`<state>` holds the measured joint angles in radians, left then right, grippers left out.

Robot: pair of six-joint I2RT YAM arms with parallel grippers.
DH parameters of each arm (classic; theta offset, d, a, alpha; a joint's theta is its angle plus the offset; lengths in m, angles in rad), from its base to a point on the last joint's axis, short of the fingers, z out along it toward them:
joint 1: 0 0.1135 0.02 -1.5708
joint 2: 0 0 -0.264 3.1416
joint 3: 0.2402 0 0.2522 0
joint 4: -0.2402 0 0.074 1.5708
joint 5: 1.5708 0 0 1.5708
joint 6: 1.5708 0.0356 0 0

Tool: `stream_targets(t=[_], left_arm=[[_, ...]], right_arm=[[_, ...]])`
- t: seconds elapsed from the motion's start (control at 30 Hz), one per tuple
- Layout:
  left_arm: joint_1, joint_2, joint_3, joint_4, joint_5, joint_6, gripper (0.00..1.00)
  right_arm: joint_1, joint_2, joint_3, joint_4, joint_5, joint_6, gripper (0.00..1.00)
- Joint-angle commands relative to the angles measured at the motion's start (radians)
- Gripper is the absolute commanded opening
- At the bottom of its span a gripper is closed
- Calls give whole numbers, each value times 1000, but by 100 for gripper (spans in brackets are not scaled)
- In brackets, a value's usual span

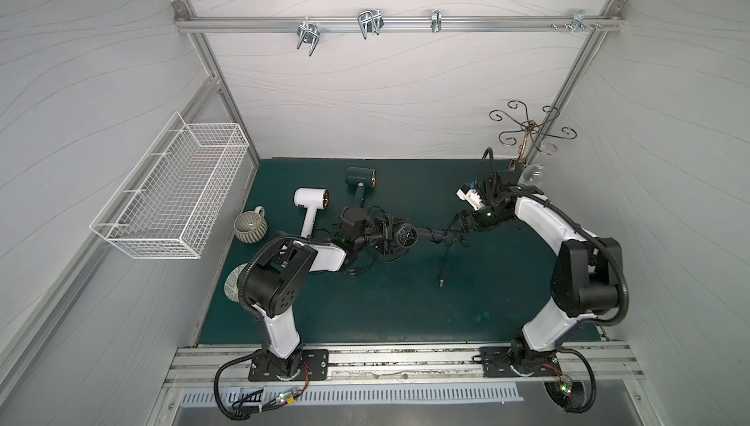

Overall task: Wrap the cord around the hair dryer
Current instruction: Wrap the power cord around the hair dryer.

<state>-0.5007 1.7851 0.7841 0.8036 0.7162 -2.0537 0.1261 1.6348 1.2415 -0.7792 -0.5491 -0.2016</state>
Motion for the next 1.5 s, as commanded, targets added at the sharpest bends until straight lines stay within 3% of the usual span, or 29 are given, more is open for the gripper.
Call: stream_targets(t=[0.0, 0.17, 0.27, 0.5, 0.6, 0.67, 0.8, 0.87, 0.97, 1.03, 1.13, 1.37, 1.47], left_arm=[[32, -17, 112, 72, 72, -86, 0], [47, -29, 155, 65, 83, -51, 0], [52, -36, 175, 65, 86, -39, 0], [58, -62, 230, 58, 103, 2, 0], [73, -81, 244, 41, 117, 31, 0], [85, -90, 251, 40, 121, 39, 0], [103, -101, 286, 46, 129, 52, 0], [104, -105, 309, 51, 129, 55, 0], [105, -109, 328, 60, 129, 53, 0], [105, -114, 331, 67, 125, 48, 0], [106, -121, 340, 74, 124, 46, 0], [106, -151, 337, 76, 128, 52, 0], [106, -162, 330, 81, 129, 50, 0]], right_arm=[[-75, -98, -61, 59, -109, 71, 87], [-173, -203, -100, 126, -184, 137, 89], [-200, -231, -102, 142, -204, 158, 99], [-230, -298, -223, 335, -237, 293, 99], [-261, -333, -316, 523, -361, 405, 99], [-265, -343, -355, 600, -372, 489, 99], [-258, -291, -323, 597, -474, 538, 99], [-233, -253, -261, 453, -415, 421, 99], [-174, -264, -275, 439, -228, 333, 99], [-117, -273, -309, 463, -45, 297, 99], [-58, -293, -422, 639, 119, 286, 99], [-26, -303, -652, 1229, 183, 202, 92], [-55, -225, -650, 1404, 131, 206, 90]])
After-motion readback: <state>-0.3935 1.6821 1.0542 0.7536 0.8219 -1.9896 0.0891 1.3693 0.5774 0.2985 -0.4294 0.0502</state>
